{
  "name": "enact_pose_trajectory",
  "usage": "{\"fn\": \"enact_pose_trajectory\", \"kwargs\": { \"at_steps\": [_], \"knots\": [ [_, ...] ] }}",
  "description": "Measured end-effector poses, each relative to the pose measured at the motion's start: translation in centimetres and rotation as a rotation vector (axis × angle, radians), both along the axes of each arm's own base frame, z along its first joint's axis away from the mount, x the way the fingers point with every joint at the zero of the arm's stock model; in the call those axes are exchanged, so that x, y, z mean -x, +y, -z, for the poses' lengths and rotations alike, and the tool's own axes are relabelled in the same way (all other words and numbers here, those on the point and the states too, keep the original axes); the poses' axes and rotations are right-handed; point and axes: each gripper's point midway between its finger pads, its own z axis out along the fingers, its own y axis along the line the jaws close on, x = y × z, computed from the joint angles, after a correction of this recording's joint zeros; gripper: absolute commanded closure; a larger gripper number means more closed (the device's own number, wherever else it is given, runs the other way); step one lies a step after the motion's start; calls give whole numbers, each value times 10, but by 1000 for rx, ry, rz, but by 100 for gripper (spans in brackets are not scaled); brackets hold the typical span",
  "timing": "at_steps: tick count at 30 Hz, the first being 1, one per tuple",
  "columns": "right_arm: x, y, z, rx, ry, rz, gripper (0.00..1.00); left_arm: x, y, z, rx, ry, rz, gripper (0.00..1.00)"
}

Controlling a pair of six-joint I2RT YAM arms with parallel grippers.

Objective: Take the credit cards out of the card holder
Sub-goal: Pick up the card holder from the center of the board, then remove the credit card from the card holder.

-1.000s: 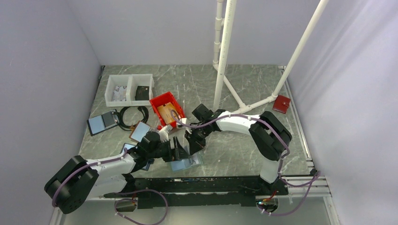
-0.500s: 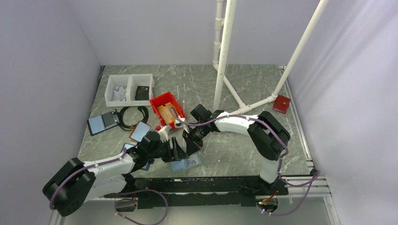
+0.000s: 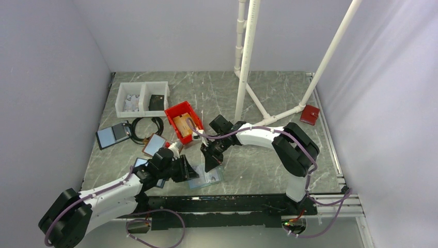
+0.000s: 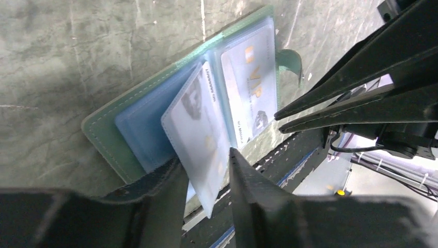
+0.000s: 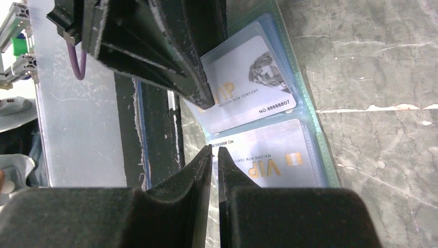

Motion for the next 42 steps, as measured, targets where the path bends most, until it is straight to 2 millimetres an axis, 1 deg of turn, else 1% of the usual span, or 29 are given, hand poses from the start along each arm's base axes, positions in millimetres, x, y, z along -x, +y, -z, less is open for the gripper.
{"fn": "enact_pose_trajectory", "kwargs": {
  "at_steps": [1,3,4,6,10,14,17,20,23,26,32,35,40,42],
  "knots": [
    [0,0,0,1,-3,-1,88,0,1,1,-2,3,-4,75],
    [-1,-1,1,6,-14,-5,88,1,2,4,-8,14,-12,95],
    [-2,-1,1,8,-19,-6,88,1,2,5,-13,19,-17,100],
    [-3,-1,1,8,-34,-13,88,0,2,6,-10,24,-21,100],
    [-5,-2,-2,4,-66,-40,88,-3,-3,-1,22,-15,-3,100],
    [-4,-6,-13,-14,-108,-72,87,-3,-4,-9,65,-105,33,100],
    [-5,-6,-29,-46,-149,-89,87,-2,-5,-19,114,-206,61,100],
    [-7,-5,-43,-75,-178,-94,85,-4,-6,-35,168,-314,81,100],
    [-10,-6,-51,-96,-183,-88,82,-5,-9,-51,217,-399,101,100],
    [-12,-8,-53,-100,-180,-78,80,-6,-12,-64,257,-465,117,100],
    [-18,-11,-56,-107,-147,-46,70,-5,-17,-81,311,-540,150,100],
    [-19,-13,-60,-121,-124,-33,69,-4,-18,-88,333,-572,161,100],
    [-14,-12,-69,-161,-74,-45,69,-6,-21,-95,355,-600,170,100],
    [-11,-12,-71,-172,-59,-54,72,-5,-22,-95,359,-600,177,100]
  ]
}}
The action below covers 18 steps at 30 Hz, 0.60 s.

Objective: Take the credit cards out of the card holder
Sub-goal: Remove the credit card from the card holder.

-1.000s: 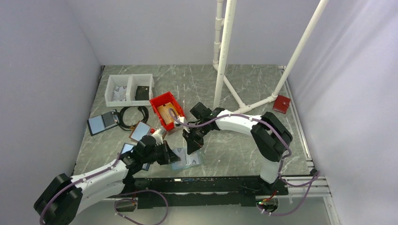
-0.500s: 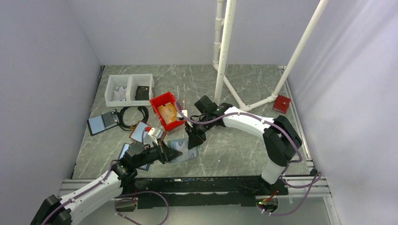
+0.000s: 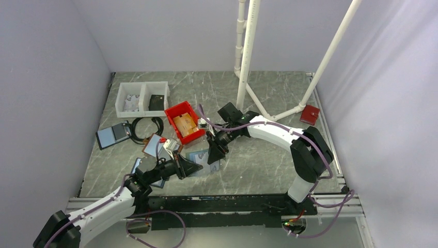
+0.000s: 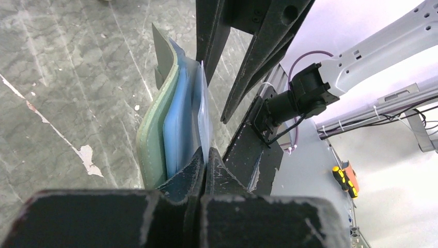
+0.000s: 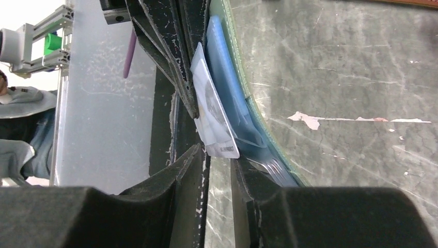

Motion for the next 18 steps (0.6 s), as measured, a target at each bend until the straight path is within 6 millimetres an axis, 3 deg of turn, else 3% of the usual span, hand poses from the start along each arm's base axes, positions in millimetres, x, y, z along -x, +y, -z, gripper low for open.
{"fn": "enact_pose_trajectory", "kwargs": {
  "at_steps": [4,7,10,13,16,18],
  "knots": [
    [2,-1,-1,-3,14,-5,91,2,-2,-1,3,-3,15,100],
    [2,-3,-1,1,20,-4,100,2,-2,0,3,-1,19,97],
    [4,-3,-2,-1,31,-8,100,3,-1,0,1,1,16,84],
    [8,-2,-4,-10,40,-23,100,3,1,-5,16,-8,5,77],
    [10,-1,-4,-10,39,-26,100,4,3,-11,35,-14,-4,78],
    [9,-2,-4,-10,39,-25,100,4,4,-13,40,-13,-12,85]
  ]
}}
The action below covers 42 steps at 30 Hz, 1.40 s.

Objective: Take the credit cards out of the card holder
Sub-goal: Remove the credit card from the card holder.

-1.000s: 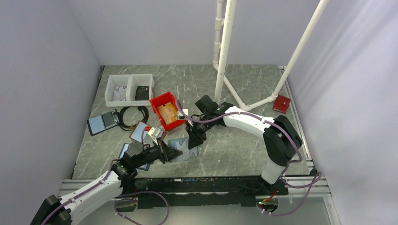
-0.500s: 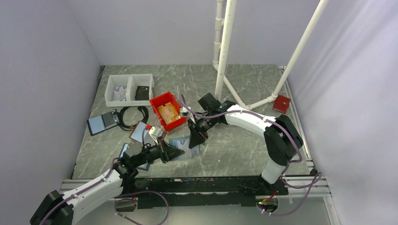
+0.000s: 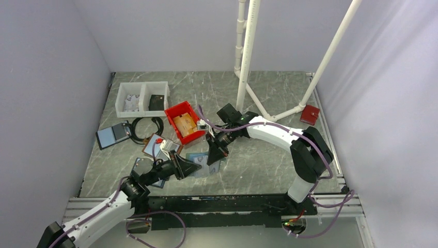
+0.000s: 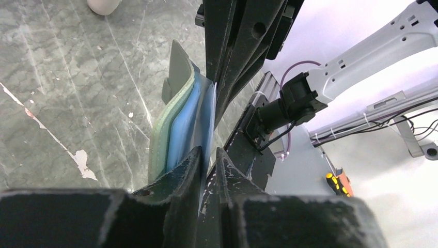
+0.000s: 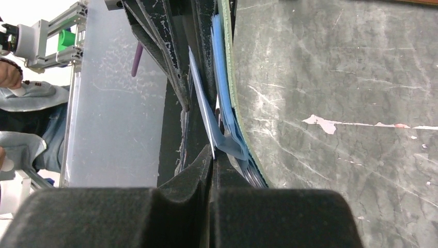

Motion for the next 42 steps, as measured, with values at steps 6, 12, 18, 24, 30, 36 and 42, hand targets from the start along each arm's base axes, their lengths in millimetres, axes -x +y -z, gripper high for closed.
{"fn": "enact_pose_trajectory", "kwargs": {
  "at_steps": [6,12,18,24,30,36,42],
  "knots": [
    [-1,0,0,0,-1,2,100,0,3,0,-2,5,-17,95],
    [-3,-1,3,9,-2,8,100,0,5,4,-13,18,-27,90],
    [-6,-2,10,30,1,19,100,0,6,9,-28,34,-29,98],
    [-7,-3,13,41,1,23,100,-1,7,12,-36,43,-41,100],
    [-12,-4,19,56,-19,32,100,0,13,14,-43,49,-65,100],
    [-17,-7,24,73,-30,41,100,2,20,15,-47,51,-91,100],
    [-22,-11,30,93,-52,53,100,2,29,17,-58,57,-133,100]
  ]
}}
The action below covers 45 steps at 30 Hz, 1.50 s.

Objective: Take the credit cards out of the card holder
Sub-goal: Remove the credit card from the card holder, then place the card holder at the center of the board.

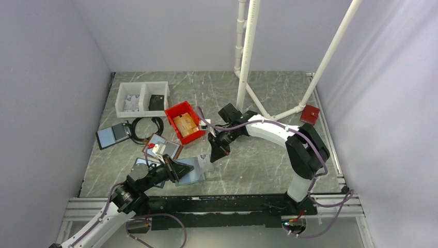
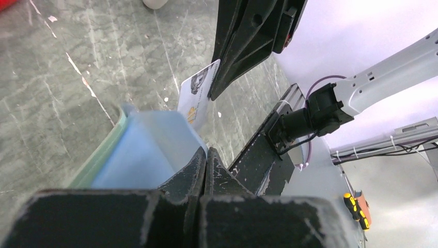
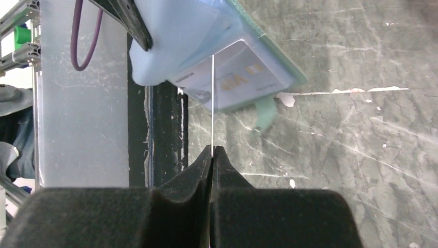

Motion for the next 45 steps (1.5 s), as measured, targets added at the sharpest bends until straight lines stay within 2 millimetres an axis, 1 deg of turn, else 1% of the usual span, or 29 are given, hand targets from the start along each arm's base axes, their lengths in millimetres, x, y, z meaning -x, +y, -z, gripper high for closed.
{"fn": "enact_pose_trajectory", "kwargs": {
  "at_steps": [3,7,13,19,21,25,29,34,38,42,45],
  "knots": [
    [-3,-2,1,4,-10,5,100,-2,2,-2,-2,1,-18,100],
    [-3,-3,2,5,-16,2,100,-3,3,3,-15,21,-26,100],
    [-1,-5,3,11,-17,-10,100,-6,0,27,-76,121,-29,100],
    [-1,-9,-1,14,-47,-20,100,-10,-4,58,-135,246,-47,100],
    [-2,-10,-7,6,-70,-19,100,-12,-5,64,-142,277,-57,100],
    [-3,-11,-17,-16,-102,-18,100,-17,-9,70,-138,311,-68,100],
    [-5,-12,-19,-18,-109,-18,100,-22,-15,74,-129,338,-69,100],
    [-4,-13,-18,-13,-109,-22,100,-27,-26,73,-120,359,-47,100],
    [-5,-16,-20,-7,-125,-17,100,-38,-38,61,-98,341,-28,100],
    [-9,-19,-30,-25,-148,-2,100,-50,-54,43,-63,306,0,100],
    [-11,-21,-35,-35,-162,4,100,-55,-58,38,-49,296,4,100]
  ]
}}
